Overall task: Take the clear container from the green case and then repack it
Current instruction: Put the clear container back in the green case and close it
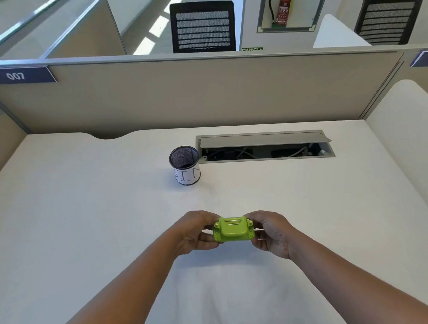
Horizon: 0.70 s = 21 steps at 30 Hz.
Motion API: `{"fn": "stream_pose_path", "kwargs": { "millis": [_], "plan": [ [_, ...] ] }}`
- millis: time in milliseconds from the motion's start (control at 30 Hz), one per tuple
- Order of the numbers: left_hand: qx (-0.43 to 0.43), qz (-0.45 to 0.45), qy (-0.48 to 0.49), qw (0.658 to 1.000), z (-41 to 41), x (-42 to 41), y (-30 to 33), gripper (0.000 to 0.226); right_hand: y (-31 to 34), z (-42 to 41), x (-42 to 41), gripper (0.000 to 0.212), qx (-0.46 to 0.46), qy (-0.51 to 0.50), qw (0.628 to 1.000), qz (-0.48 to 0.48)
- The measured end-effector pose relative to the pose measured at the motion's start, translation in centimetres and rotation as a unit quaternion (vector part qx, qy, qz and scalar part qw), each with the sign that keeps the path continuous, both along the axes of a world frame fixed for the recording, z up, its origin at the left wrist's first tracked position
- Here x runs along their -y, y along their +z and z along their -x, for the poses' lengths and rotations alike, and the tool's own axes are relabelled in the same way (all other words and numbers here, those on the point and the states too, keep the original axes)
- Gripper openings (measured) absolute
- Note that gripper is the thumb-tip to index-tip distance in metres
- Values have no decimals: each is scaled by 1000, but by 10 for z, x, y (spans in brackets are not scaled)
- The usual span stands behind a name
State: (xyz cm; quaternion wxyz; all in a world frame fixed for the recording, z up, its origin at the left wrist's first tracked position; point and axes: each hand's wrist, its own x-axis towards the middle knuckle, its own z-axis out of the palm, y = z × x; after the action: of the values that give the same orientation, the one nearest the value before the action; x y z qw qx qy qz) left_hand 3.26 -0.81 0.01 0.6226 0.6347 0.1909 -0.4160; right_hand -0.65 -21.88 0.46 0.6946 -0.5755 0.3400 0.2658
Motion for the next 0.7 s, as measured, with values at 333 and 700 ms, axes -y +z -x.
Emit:
{"fn": "stream_pose_path", "kwargs": {
  "millis": [333, 700],
  "plan": [
    [24, -29, -105, 994, -10, 0, 4, 21, 3, -7, 9, 11, -16, 125, 992, 10],
    [36, -25, -34, 998, -1, 6, -17, 30, -11, 0, 15, 38, 67, 102, 992, 19]
  ]
}}
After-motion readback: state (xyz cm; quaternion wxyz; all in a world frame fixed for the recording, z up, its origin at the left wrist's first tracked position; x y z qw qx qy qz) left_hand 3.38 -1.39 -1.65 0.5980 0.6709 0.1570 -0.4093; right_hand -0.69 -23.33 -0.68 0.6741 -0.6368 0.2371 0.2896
